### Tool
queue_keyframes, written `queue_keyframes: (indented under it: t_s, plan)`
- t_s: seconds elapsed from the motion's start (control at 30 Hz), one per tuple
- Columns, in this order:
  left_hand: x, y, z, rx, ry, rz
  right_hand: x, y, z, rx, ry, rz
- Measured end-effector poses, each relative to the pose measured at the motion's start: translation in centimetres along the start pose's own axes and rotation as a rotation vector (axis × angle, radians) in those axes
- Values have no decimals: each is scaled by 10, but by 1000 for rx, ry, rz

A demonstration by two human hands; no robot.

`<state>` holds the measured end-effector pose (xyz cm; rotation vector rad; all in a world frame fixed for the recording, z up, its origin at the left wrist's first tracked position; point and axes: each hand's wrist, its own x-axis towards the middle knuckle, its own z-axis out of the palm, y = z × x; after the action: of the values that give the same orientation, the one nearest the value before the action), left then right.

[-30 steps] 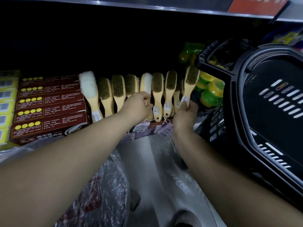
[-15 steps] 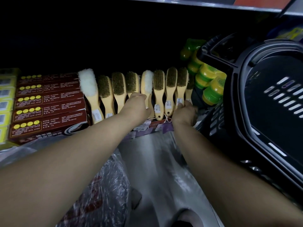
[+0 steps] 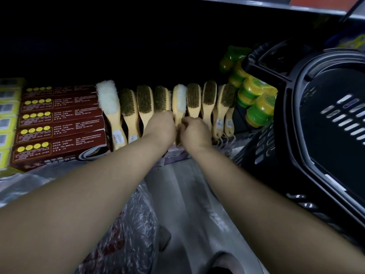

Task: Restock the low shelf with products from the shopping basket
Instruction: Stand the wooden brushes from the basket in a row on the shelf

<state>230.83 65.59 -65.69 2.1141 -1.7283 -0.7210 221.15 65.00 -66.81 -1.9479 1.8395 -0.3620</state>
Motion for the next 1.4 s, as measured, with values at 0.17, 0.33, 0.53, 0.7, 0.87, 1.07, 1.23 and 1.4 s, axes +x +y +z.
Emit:
queue_keyframes:
  t_s: [0.17,0.33,0.53,0.7,0.87,1.07,1.23,1.4]
  plan:
    - [1,-7,-1,-252,98,-45,5,-8,-2,380,9,120]
    - [-1,-8,-3,-275,149,31,6,-11,-1,542,65,174]
    - [-1,-20,-12,-287,186,57,3,-5,5,425,56,141]
    - [-4,-29,-34,-295,193,96,-3,-11,-5,408,105,130]
    - [-13,-50,-68,-299,116,149,-24,-37,3,443,106,-83]
    - [-35,-101,-125,-206,-5,189,-47,-92,22,479,-342,-239]
    - [-55,-152,-149,68,28,44,-48,-122,37,406,-401,-301]
    - [-62,-179,-133,320,-247,90,-48,-126,50,429,-312,-294]
